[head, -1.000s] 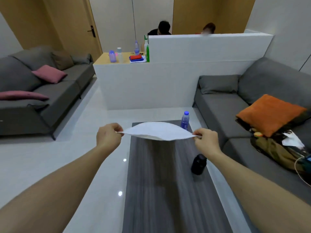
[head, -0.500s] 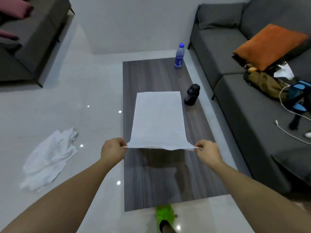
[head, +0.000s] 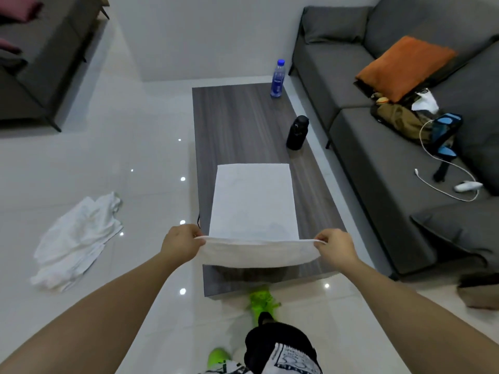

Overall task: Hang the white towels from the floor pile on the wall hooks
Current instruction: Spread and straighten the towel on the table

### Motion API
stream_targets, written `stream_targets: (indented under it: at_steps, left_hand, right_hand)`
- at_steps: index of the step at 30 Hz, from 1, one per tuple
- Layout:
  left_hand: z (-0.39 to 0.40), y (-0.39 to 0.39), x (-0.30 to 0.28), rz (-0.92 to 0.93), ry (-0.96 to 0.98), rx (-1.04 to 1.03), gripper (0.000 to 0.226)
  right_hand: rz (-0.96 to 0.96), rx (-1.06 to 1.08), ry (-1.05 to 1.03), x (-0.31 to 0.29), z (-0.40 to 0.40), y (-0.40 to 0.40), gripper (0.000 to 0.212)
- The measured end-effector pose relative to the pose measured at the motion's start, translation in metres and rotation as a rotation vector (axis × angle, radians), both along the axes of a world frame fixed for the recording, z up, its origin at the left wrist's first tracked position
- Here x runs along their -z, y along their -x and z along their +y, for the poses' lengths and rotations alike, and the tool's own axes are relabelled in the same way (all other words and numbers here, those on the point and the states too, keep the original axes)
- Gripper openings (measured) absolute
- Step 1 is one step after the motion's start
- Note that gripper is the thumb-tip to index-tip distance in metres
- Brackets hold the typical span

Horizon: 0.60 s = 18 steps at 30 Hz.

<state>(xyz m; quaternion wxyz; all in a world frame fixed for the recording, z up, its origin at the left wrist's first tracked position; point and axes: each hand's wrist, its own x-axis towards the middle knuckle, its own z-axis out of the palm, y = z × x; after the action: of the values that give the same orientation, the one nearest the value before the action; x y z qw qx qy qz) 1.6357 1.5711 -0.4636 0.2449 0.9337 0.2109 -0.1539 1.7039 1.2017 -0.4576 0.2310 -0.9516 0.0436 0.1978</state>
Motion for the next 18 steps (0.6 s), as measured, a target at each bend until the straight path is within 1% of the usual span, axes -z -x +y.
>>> stream_targets:
  at_steps: [5,9,12,18]
  left_hand:
    - [0.005,-0.066,-0.01,-0.073,-0.005,-0.031,0.01]
    - [0.012,-0.134,-0.011,-0.085,-0.027,-0.063,0.012]
    - [0.016,-0.189,-0.004,-0.052,-0.045,-0.083,0.01]
    - [0.03,-0.301,0.03,-0.02,-0.076,-0.136,0.013]
  right_hand:
    - [-0.088,0.001,-0.031,-0.007,0.001,-0.064,0.006]
    - [-0.056,0.028,-0.057,0.001,0.009,-0.135,0.013]
    - [-0.02,0.032,-0.034,0.015,0.018,-0.193,0.006]
    - [0.013,0.015,-0.03,0.059,0.045,-0.314,0.004]
